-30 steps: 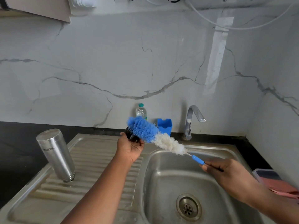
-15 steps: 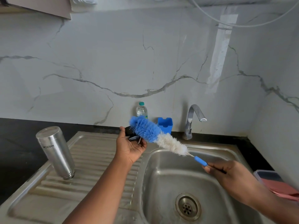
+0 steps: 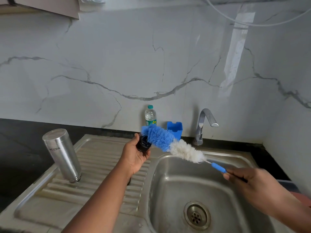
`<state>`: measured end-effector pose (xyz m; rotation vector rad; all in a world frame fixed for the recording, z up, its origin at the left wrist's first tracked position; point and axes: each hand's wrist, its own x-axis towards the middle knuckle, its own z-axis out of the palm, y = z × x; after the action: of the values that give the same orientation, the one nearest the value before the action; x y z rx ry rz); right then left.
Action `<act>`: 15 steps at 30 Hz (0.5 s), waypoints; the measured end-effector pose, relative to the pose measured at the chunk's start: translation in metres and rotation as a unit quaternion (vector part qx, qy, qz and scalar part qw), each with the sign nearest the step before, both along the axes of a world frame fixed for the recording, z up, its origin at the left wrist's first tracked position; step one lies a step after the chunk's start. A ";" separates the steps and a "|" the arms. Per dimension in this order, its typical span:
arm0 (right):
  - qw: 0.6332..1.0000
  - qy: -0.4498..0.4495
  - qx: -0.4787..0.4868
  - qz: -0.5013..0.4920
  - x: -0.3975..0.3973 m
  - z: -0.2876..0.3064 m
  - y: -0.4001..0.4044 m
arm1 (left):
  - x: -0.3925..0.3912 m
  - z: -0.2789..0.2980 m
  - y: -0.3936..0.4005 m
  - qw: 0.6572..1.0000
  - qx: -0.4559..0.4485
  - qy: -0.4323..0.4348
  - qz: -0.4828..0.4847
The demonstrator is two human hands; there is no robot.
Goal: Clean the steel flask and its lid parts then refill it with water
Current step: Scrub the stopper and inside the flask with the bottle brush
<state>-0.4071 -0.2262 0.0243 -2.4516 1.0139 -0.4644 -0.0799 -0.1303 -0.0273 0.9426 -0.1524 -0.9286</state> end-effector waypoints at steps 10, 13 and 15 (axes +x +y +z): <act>0.994 -0.013 -0.100 0.031 -0.017 -0.011 -0.005 | -0.004 -0.006 -0.004 0.980 0.104 -0.163 0.038; 0.991 -0.018 -0.130 0.031 -0.016 -0.017 -0.006 | -0.007 -0.005 -0.006 0.973 0.131 -0.185 0.034; 0.989 -0.025 -0.138 0.038 -0.016 -0.024 -0.007 | -0.005 -0.003 -0.006 0.976 0.139 -0.163 0.040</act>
<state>-0.4235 -0.2329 0.0005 -2.6954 0.8828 -0.6769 -0.0850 -0.1368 -0.0300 1.3501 -0.2643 -0.7256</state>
